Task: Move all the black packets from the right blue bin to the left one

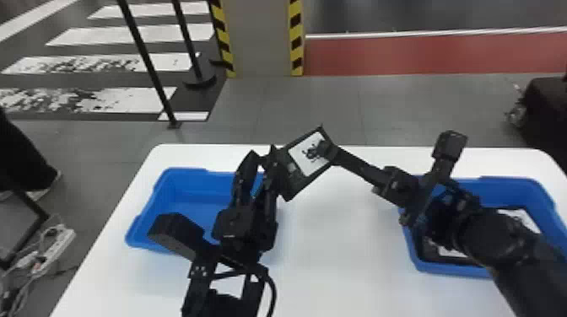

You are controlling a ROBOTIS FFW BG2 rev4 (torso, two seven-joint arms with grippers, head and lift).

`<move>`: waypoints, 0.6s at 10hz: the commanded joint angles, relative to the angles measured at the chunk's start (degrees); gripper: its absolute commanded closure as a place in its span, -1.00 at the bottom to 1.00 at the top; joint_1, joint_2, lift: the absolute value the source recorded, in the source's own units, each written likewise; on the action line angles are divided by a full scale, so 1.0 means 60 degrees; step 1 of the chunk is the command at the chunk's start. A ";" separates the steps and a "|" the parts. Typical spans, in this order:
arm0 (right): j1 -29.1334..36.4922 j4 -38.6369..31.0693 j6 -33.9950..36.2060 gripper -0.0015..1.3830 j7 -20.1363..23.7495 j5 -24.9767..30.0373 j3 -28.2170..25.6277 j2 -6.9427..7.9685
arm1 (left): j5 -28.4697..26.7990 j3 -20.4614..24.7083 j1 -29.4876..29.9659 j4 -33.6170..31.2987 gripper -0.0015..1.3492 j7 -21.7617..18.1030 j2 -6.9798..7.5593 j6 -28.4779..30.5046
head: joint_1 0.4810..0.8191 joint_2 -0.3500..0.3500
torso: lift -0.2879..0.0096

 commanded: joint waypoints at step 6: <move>-0.0395 0.0228 -0.0315 0.85 -0.0015 0.0052 -0.0044 0.0000 | 0.1315 -0.0198 -0.0403 -0.0173 0.80 -0.1537 0.0218 0.2209 | 0.27 0.28 | 0.20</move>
